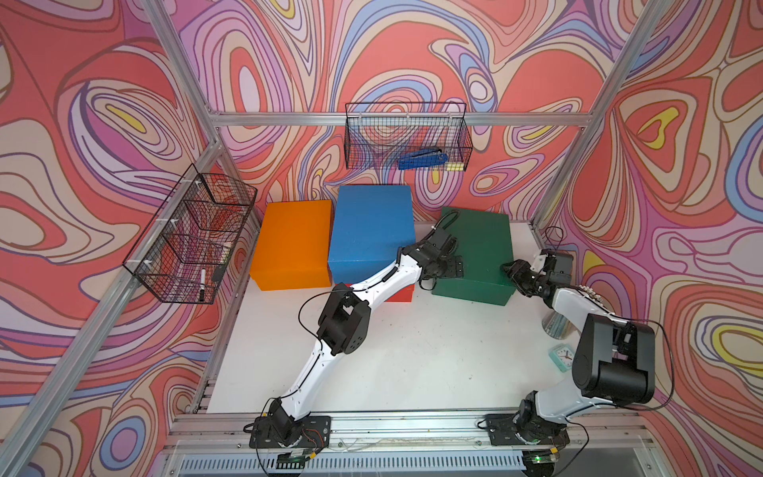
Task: Stack the shoeboxes
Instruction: Pick up the shoebox from the center of the board.
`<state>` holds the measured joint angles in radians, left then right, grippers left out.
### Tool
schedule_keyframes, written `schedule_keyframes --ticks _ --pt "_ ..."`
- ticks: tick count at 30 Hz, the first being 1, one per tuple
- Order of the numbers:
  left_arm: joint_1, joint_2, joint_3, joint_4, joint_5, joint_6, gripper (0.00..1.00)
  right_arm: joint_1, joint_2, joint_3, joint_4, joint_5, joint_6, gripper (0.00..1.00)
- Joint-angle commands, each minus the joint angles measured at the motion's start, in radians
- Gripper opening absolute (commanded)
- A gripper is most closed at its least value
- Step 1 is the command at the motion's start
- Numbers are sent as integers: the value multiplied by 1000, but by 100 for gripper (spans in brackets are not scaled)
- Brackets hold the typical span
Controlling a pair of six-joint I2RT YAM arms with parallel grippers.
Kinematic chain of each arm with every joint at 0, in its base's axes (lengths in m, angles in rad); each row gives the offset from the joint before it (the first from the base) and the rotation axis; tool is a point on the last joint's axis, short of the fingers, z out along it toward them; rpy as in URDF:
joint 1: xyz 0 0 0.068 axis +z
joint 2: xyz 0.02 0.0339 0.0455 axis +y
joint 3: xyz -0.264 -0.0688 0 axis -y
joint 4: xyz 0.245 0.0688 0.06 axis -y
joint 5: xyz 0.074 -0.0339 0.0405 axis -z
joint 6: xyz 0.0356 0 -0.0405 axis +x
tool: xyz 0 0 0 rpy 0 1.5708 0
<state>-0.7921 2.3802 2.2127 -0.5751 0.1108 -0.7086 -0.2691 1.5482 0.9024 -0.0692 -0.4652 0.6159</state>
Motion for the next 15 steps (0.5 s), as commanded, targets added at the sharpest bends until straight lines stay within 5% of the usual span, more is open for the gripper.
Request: schedule_keyframes --ticks 1,15 --pt "-60 9 48 51 93 14 89 43 -99 6 -53 -211 25 55" --pt "-92 -107 59 51 89 28 90 44 -325 25 -206 -248 46 53"
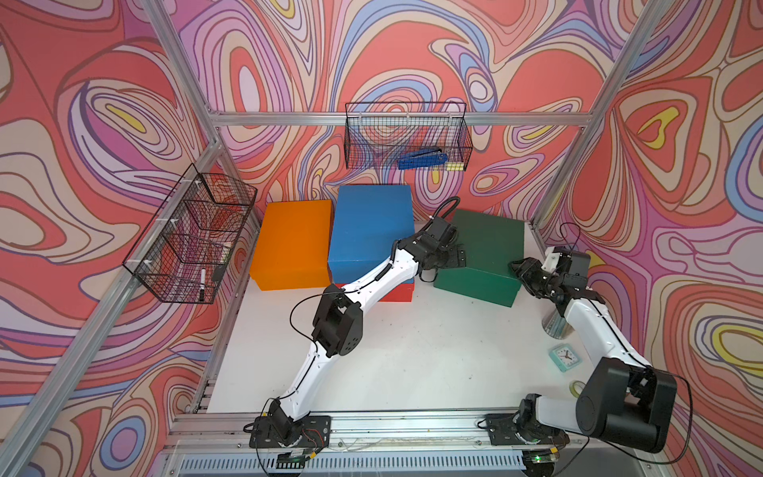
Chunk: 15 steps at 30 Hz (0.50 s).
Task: Stack the shoeboxes
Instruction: Pick up the shoebox from the center of the board.
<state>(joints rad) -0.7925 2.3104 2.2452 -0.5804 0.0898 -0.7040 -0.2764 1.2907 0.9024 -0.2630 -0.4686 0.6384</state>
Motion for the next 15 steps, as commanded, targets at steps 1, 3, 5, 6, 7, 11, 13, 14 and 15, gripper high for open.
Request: schedule_keyframes --ticks 1,3,5,6,7,11,13,14,15 --pt "-95 -45 28 56 109 26 90 51 -85 30 -25 -246 24 53" --pt "-100 -61 27 57 110 28 90 51 -121 43 -46 -250 28 49" --pt "-104 -78 27 57 109 29 90 51 -148 55 -66 -254 28 45" --pt "-107 -85 27 57 110 30 90 51 -160 62 -76 -257 28 43" --pt "-110 -94 27 56 110 30 89 52 -167 65 -87 -259 28 42" --pt "-119 -124 22 57 106 37 88 51 -187 75 -105 -268 29 36" --pt "-122 -136 22 59 103 40 87 51 -192 76 -108 -268 30 35" --pt "-123 -143 21 59 103 40 86 51 -194 76 -108 -271 31 34" --pt "-127 -148 20 58 104 40 86 51 -196 76 -108 -271 31 34"
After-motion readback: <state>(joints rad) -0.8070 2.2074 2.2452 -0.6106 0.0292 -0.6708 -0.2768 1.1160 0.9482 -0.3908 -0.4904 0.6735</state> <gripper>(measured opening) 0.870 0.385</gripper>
